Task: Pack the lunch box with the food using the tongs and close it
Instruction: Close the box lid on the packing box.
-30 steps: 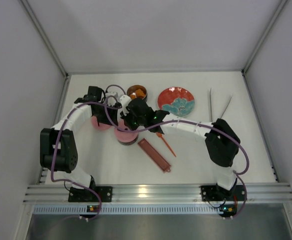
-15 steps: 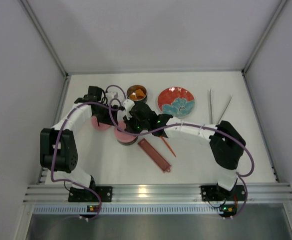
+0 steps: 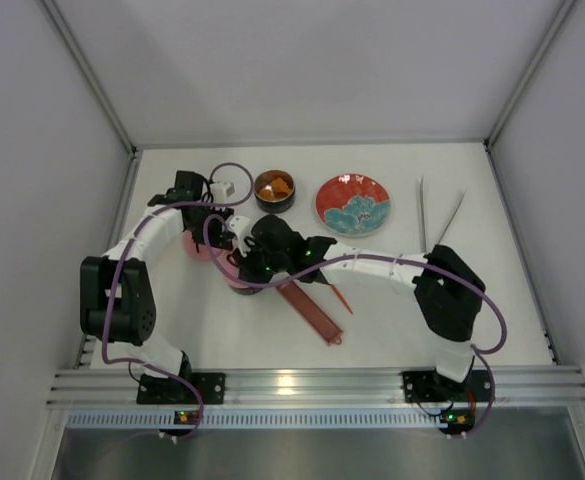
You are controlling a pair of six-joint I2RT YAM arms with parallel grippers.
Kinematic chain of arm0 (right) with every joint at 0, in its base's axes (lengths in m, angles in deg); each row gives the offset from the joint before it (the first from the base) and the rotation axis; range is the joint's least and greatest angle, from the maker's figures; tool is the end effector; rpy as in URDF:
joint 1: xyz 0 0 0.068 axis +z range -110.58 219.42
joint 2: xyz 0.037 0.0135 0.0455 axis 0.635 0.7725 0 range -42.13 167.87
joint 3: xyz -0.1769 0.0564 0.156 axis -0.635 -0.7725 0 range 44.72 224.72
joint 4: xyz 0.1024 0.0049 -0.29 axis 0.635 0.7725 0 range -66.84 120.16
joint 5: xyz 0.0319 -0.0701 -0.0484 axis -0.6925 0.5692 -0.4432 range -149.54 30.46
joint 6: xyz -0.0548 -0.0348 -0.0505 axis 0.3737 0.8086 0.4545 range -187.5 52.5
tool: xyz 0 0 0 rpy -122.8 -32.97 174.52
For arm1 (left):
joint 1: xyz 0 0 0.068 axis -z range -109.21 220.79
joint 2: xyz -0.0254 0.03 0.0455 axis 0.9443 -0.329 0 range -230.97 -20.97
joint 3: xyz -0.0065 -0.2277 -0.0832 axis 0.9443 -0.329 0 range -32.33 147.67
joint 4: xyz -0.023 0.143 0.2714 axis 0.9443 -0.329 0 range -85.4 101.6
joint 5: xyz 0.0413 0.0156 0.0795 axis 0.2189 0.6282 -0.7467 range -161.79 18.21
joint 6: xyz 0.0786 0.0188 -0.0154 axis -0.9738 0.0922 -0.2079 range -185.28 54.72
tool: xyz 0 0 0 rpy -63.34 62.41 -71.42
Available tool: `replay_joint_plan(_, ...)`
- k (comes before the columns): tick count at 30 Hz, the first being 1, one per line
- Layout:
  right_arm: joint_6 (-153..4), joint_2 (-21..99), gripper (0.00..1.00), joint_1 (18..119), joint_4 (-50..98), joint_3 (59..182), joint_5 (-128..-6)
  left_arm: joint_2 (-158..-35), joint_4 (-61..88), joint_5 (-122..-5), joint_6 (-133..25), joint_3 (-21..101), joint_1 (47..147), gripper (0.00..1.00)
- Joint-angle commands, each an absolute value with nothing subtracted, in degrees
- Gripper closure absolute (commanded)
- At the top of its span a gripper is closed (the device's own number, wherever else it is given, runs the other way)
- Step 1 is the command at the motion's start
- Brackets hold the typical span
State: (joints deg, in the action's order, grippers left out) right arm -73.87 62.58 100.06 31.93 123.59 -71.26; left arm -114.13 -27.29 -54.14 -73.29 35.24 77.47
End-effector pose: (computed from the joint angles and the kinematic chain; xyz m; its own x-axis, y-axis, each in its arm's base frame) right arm 0.2266 0.4326 0.1825 -0.3806 -0.4549 -0.8051 -0.8987 0.3872 0.2061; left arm 0.3798 -0.0664 0.1445 -0.8541 0.2338 -0.4647 0.3632 0.9076 -0.2108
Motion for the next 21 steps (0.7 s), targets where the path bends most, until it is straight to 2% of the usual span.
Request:
replay_joint_plan(1, -72.95, 66.85, 1.0, 101.21, 31.43, 128.56, -75.89, -114.92, -26.98, -56.68, -74.16, 36.23, 77.47, 0.51)
replay_joint_plan(7, -74.09, 70.11, 1.0, 100.94, 30.2, 131.47, -68.86, -114.57, -28.21, -55.71, -74.33, 37.81, 77.47, 0.51)
replay_joint_plan(14, -76.99, 66.86, 1.0, 100.24, 26.5, 126.82, -60.08, -113.78, -29.36, -53.95, -75.82, 38.51, 77.47, 0.51)
replay_joint_plan(21, -81.74, 66.16, 1.0, 98.22, 25.01, 124.97, -58.22, -113.52, -29.0, -56.06, -76.7, 38.42, 77.47, 0.51)
